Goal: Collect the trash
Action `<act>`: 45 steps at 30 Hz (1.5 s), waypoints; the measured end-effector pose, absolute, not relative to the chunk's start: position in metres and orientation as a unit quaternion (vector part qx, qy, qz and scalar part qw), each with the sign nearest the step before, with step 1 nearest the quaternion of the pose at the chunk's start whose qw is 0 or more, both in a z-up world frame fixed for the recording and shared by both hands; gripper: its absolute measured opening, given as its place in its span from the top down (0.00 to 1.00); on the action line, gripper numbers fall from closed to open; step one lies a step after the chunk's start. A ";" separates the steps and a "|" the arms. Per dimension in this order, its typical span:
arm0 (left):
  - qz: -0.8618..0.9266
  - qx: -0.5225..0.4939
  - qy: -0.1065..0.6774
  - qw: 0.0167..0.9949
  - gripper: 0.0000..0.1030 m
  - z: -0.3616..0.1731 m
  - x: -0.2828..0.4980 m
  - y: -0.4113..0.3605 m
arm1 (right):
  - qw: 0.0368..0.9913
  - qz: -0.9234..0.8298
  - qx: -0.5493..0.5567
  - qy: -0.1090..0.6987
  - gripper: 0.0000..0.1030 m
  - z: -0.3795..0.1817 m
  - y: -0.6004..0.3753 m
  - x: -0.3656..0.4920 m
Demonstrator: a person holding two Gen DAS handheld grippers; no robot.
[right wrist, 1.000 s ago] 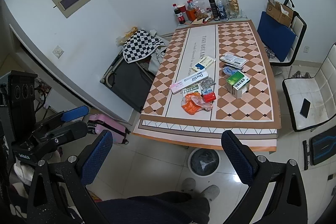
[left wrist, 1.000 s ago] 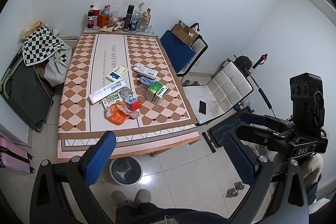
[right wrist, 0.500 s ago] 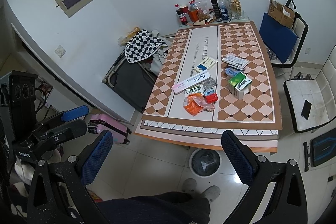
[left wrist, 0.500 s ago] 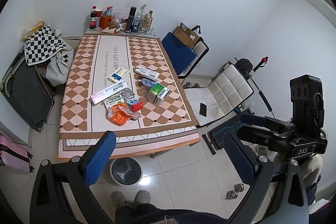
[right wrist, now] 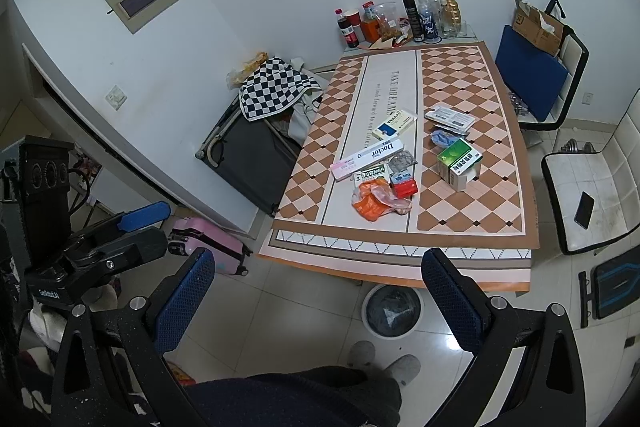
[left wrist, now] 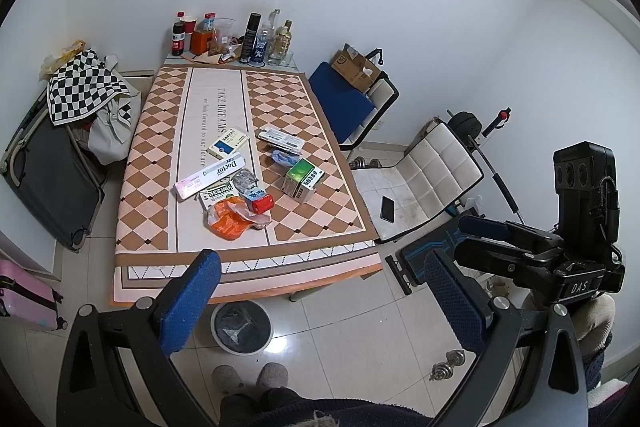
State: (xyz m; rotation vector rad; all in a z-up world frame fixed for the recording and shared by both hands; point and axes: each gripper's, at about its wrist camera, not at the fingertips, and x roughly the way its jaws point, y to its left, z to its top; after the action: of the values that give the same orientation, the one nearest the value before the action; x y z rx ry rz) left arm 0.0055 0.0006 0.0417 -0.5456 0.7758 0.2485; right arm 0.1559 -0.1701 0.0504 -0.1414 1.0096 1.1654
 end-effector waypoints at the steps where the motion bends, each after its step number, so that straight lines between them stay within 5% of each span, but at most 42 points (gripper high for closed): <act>1: 0.119 -0.262 0.373 0.882 0.00 0.042 0.006 0.001 | 0.714 0.527 -0.064 0.456 0.00 0.049 -0.172 0.157; 13: 0.160 -0.243 0.377 0.879 0.00 0.040 0.006 0.005 | 0.715 0.518 -0.057 0.467 0.00 0.050 -0.152 0.150; 19: 0.279 -0.200 0.411 0.845 0.00 -0.008 0.034 0.041 | 0.748 0.457 -0.042 0.480 0.00 0.021 -0.135 0.171; 31: 0.359 -0.204 0.512 0.753 0.00 -0.159 0.134 0.135 | 0.757 0.334 -0.112 0.551 0.00 -0.122 -0.045 0.332; 39: 0.349 -0.137 0.603 0.704 0.00 -0.249 0.243 0.190 | 0.674 0.337 -0.308 0.581 0.00 -0.250 0.064 0.456; 45: 0.298 -0.089 0.650 0.693 0.01 -0.295 0.298 0.216 | 0.610 0.361 -0.426 0.562 0.00 -0.303 0.118 0.473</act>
State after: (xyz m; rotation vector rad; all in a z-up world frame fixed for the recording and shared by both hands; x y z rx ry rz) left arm 0.2977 0.2159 -0.2945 -0.1999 1.4528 0.6645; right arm 0.4729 0.1179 -0.3031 -0.9838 1.2981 0.8338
